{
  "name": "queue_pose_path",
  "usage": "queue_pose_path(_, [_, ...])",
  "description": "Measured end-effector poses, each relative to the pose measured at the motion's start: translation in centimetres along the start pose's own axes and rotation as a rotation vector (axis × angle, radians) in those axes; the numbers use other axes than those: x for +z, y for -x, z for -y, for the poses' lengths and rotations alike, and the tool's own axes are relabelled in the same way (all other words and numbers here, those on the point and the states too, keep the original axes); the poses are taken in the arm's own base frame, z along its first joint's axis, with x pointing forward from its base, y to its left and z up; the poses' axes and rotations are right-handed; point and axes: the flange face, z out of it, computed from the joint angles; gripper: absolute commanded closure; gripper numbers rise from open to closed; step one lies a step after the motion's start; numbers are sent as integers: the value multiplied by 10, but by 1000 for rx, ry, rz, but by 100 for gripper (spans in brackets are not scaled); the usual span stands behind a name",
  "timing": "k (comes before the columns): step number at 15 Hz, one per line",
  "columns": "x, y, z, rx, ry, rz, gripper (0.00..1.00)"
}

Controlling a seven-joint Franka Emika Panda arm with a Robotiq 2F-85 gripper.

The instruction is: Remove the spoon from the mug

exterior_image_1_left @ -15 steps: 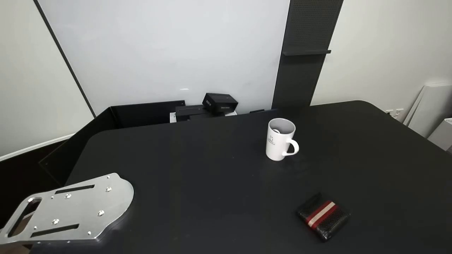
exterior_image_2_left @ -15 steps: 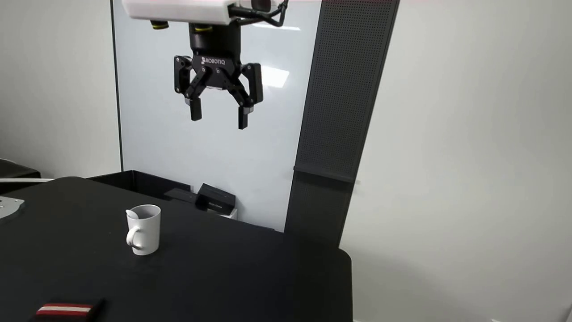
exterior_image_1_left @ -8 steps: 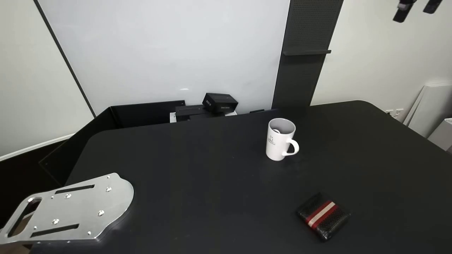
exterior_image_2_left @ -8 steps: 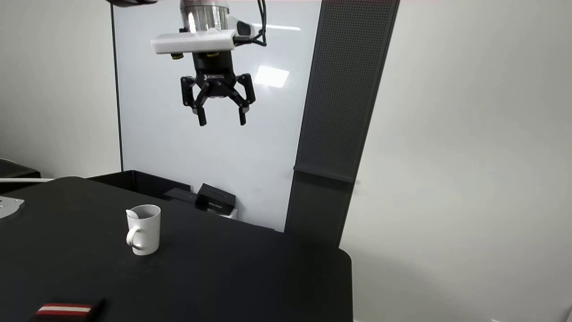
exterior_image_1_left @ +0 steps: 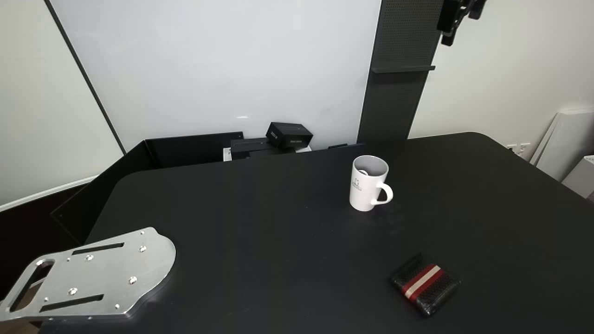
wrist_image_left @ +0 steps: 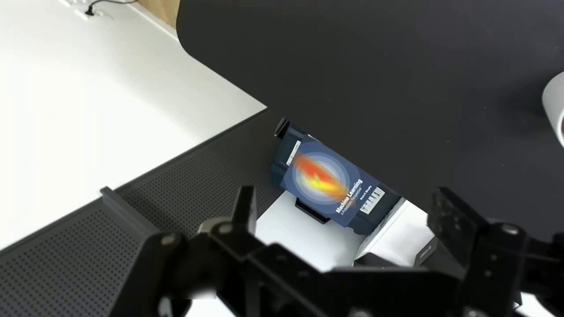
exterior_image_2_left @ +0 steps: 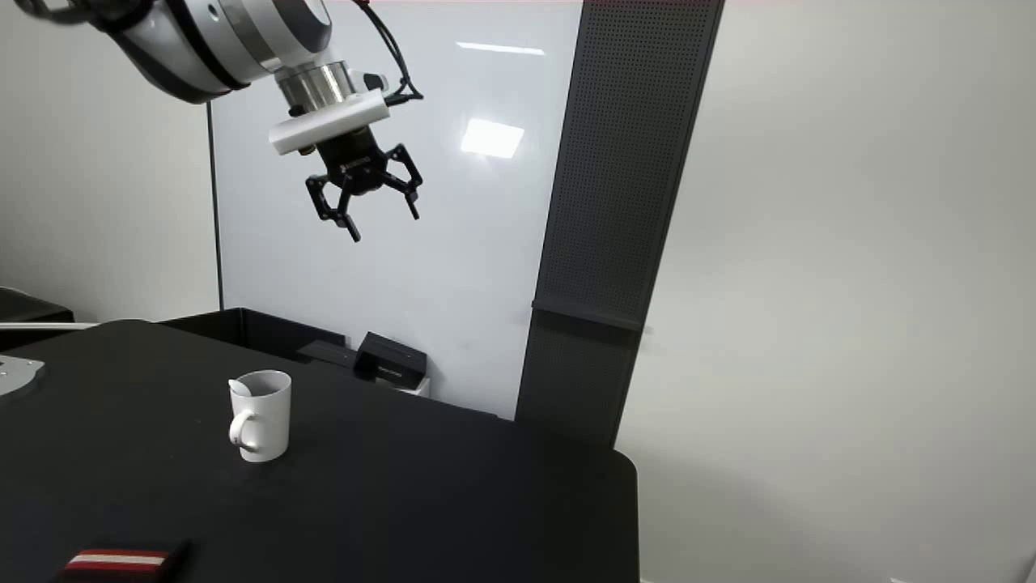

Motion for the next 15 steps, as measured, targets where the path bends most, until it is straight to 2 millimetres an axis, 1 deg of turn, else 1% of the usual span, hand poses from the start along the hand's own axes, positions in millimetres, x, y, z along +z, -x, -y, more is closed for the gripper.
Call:
queue_pose_path(3, [1,-19,38,-94,39,-38,0])
queue_pose_path(7, [1,-31,79,-156,54,-51,0])
queue_pose_path(11, [-1,-30,106,-168,46,-5,0])
queue_pose_path(15, [4,-19,127,-186,19,50,0])
